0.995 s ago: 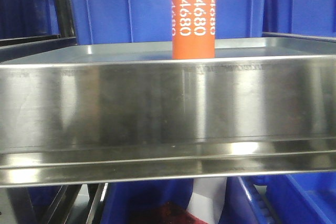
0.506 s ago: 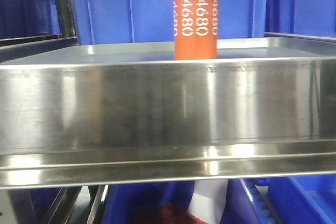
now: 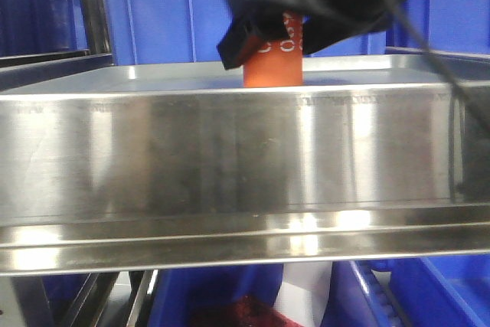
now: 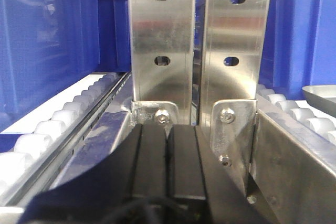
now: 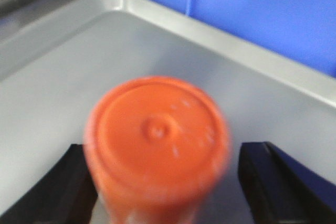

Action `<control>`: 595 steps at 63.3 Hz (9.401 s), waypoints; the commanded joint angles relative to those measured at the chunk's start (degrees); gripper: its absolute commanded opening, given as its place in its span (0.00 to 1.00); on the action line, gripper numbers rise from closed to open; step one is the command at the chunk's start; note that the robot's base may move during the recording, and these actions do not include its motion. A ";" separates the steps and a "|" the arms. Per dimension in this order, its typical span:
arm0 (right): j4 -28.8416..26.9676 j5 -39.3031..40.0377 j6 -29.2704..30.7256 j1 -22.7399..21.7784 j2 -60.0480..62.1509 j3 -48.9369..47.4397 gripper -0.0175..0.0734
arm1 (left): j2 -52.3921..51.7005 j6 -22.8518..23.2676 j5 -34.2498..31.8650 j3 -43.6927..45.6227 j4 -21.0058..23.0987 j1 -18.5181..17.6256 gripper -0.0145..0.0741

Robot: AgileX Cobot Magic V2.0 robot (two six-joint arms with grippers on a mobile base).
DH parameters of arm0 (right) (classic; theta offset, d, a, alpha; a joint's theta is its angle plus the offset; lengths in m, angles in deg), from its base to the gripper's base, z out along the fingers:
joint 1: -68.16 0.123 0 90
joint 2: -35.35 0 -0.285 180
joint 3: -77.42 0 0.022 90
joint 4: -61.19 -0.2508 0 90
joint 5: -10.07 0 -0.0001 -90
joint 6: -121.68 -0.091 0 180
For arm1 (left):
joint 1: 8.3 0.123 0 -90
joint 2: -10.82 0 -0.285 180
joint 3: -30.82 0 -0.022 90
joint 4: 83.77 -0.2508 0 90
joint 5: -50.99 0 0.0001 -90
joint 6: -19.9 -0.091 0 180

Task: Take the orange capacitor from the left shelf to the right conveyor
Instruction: 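Close the right gripper on the cylinder top and lift it, then withdraw the right gripper holding the cylinder away from the shelf, then drive the base to the conveyor table holding the cylinder, then lower the held cylinder with the right gripper onto the silver tray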

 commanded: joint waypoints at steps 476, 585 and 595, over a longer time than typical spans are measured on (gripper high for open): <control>0.03 -20.78 -0.12 -1.03 81.16 25.40 0.25 | 0.58 0.00 -4.85 0.45 0.31 -0.44 0.05; 0.04 -5.11 -0.12 -1.03 69.10 25.34 0.25 | 0.58 0.00 -4.85 0.45 0.00 -0.44 0.05; 0.04 3.07 -0.12 -1.03 53.40 25.14 0.25 | 0.58 0.00 -4.85 0.45 0.31 -0.44 0.05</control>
